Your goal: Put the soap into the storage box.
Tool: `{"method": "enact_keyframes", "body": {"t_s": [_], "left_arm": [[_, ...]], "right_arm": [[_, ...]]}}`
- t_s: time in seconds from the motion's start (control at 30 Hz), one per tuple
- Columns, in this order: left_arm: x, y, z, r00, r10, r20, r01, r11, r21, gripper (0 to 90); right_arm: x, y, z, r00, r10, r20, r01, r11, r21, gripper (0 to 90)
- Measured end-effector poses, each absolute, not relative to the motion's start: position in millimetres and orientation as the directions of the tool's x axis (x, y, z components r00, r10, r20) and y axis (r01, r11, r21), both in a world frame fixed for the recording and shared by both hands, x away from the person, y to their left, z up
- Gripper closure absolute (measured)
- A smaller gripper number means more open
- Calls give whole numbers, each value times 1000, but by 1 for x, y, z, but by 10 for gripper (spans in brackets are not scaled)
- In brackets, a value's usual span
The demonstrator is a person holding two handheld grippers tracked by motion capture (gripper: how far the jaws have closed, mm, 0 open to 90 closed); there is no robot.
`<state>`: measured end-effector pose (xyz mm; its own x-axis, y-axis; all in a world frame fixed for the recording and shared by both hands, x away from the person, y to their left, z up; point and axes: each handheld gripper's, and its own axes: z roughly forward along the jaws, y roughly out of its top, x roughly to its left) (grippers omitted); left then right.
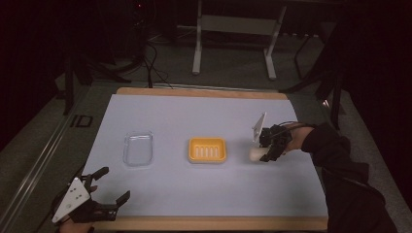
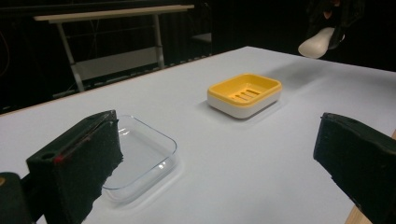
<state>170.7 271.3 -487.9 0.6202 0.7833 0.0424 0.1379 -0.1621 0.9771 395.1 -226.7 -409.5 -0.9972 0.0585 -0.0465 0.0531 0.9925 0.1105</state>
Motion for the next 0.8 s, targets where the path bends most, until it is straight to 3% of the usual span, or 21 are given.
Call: {"method": "enact_keyframes", "body": {"t_s": [0.8], "left_arm": [[173,269,-488,631,774,43,134,-163,977,12]], "right_arm": [[415,-173,-393,-998,26,-59,16,985,173,492]]}}
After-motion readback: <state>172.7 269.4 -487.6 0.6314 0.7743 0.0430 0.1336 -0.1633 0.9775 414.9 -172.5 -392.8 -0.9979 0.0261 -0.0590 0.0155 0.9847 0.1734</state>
